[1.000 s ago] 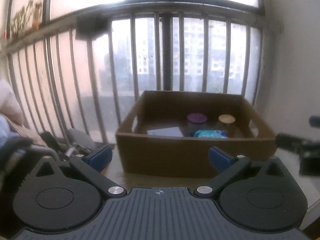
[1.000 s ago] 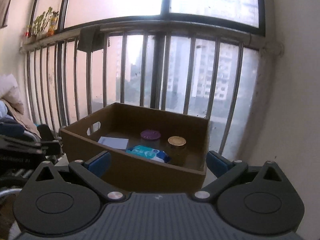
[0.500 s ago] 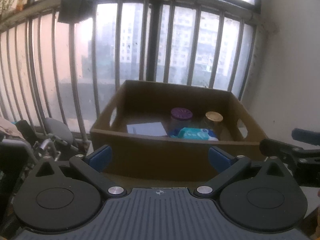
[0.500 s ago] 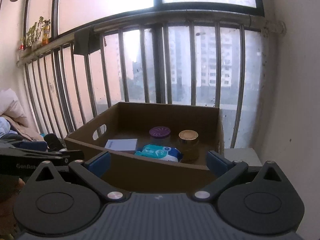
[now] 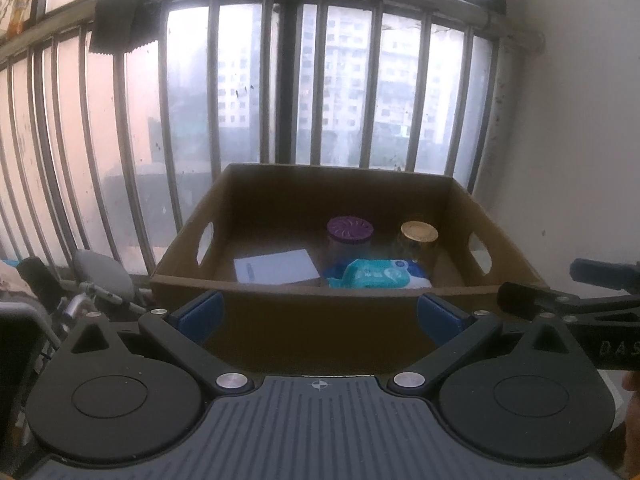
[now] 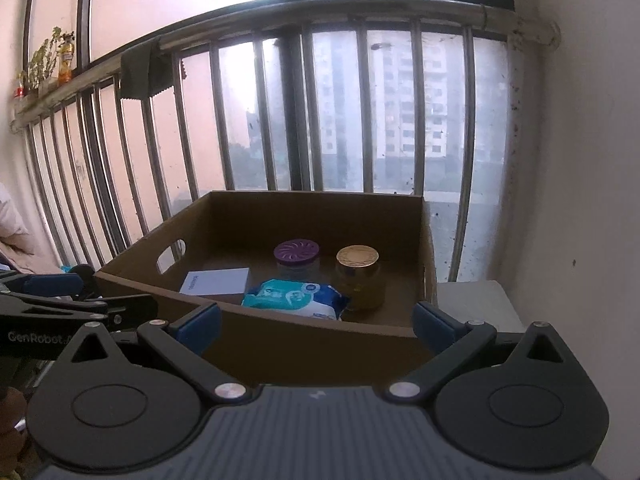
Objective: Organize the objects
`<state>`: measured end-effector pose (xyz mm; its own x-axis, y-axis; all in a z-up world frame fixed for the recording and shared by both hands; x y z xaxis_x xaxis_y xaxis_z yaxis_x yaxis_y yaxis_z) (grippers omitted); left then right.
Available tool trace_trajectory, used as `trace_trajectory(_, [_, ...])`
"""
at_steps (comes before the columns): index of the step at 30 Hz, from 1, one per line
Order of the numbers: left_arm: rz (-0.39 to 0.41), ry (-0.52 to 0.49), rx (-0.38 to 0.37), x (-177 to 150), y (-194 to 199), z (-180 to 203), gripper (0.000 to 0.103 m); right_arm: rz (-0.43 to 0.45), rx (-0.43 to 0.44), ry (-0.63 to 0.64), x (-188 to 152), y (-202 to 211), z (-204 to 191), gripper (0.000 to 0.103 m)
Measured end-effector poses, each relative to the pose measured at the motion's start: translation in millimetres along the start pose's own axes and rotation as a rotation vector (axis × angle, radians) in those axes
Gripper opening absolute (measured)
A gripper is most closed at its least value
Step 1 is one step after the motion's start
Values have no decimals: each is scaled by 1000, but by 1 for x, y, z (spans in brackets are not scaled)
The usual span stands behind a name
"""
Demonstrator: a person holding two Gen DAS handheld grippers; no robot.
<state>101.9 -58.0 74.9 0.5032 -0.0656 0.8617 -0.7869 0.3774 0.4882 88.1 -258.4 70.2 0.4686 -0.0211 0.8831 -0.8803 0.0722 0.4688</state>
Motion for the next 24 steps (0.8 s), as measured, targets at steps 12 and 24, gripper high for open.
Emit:
trace_trajectory(12, [-12, -14, 8, 5, -8, 3, 103, -12, -8, -11, 0, -7, 3, 103])
trace_trajectory(24, [-12, -19, 15, 6, -11, 4, 103, -15, -13, -12, 1, -10, 4, 103])
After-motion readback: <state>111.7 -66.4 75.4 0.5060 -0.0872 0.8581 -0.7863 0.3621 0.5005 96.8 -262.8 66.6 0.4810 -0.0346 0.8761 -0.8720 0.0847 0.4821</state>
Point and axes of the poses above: each gripper's, at about its wrist camera, not at the fingertips, and y roughly against the way its jaws point, z to its right, x to its top, the point moved 2 cm from there along -y, roughly the way its jaws point, and after that the axes turned 11 degrees about -x, right-handed, at the moved point
